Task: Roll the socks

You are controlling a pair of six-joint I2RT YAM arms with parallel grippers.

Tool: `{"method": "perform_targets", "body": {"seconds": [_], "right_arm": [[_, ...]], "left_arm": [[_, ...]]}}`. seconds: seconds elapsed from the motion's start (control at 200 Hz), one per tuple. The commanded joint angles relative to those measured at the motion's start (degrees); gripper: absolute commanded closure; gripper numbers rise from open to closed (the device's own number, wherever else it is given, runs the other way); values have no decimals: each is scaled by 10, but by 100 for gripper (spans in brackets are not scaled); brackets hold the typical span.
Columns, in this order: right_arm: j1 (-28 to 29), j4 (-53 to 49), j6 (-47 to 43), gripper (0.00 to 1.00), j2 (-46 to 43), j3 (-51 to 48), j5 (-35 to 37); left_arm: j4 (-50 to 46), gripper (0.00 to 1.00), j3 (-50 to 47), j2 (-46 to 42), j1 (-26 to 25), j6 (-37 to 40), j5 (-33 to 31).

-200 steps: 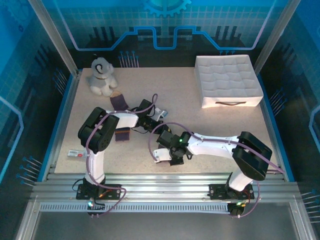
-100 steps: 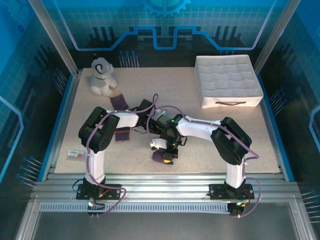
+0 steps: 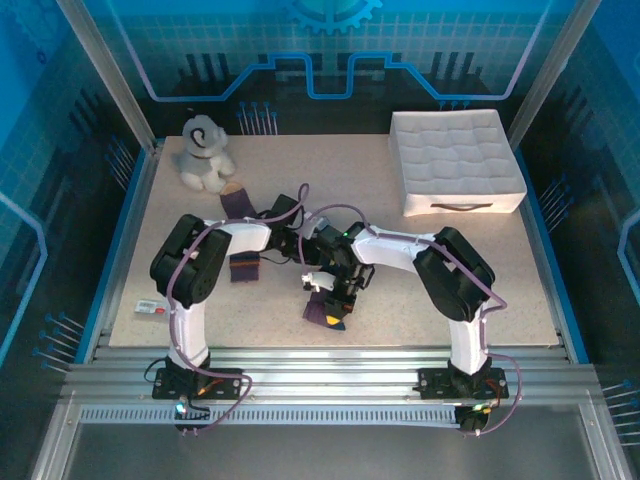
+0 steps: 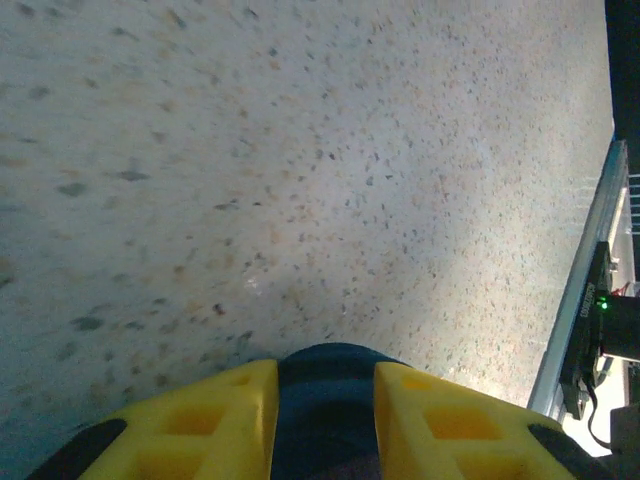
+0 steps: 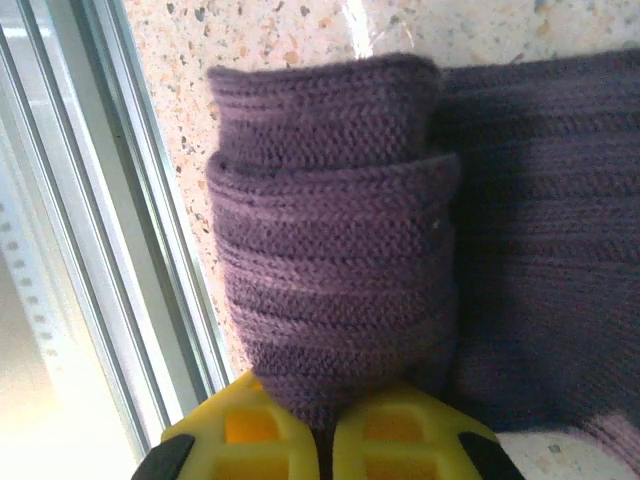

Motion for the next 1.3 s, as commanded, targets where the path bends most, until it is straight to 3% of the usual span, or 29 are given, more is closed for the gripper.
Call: {"method": "perform_targets", "body": {"seconds": [0.0, 0.35, 0.625, 0.826, 0.951, 1.041, 1.146, 1.296], "right_arm": [[-9, -16, 31, 100, 60, -34, 137], [-21, -17, 21, 100, 60, -23, 155], [-28, -36, 15, 100, 75, 4, 159], [-28, -42, 14, 100, 84, 16, 160], [-29, -43, 16, 100, 86, 21, 161], [-29, -45, 17, 100, 87, 26, 162], [-30, -49, 17, 100, 93, 32, 162], [-36, -55, 17, 100, 102, 39, 154]], "left_arm": [[-36, 69, 6, -40, 10, 27, -6], [-58, 68, -61, -145, 45, 64, -53], [-108, 67, -138, -294, 54, 86, -167], [-143, 66, -181, -419, 54, 160, -238], [-152, 66, -216, -487, 51, 222, -235], [-147, 65, -251, -542, 19, 286, -233], [-117, 60, -284, -590, -67, 354, -260], [-83, 55, -307, -585, -176, 422, -344]]}}
